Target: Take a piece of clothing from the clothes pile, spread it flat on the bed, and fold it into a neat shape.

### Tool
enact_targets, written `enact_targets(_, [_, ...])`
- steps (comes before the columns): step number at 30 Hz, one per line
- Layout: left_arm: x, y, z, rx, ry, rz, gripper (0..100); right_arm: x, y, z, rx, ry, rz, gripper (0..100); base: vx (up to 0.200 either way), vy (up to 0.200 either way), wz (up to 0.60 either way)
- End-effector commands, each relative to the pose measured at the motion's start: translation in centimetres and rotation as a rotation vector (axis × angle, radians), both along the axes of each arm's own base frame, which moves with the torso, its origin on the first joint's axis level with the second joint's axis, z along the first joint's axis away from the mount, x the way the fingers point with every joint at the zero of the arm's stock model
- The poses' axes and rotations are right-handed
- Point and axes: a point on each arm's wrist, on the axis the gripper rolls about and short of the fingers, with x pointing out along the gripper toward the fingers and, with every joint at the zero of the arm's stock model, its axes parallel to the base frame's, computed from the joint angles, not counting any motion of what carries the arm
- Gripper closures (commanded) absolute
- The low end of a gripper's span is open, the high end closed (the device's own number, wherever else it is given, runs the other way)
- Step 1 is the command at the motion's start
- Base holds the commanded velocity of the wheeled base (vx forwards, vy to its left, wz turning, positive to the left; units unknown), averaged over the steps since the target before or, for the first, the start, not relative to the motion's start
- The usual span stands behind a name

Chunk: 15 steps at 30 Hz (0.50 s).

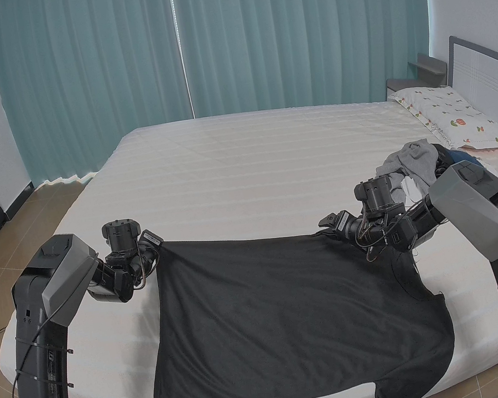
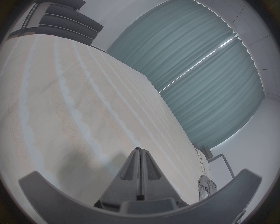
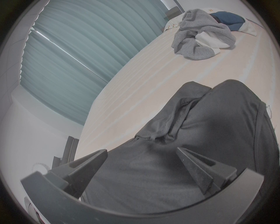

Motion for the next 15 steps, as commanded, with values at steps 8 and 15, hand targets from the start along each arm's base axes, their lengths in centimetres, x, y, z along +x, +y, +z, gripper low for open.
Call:
enact_targets(8, [-0.1,0.0,-0.2,0.000,0.006,0.003,100,5.7,-0.5,-1.4,-0.003,-0.170,-0.134,0,0.000,0.000,0.00])
enact_targets(15, [-0.1,0.0,-0.3,0.001,0.011,0.003,100,7.0,-2.3,0.7,0.041,-0.391,-0.195,0,0.000,0.000,0.00])
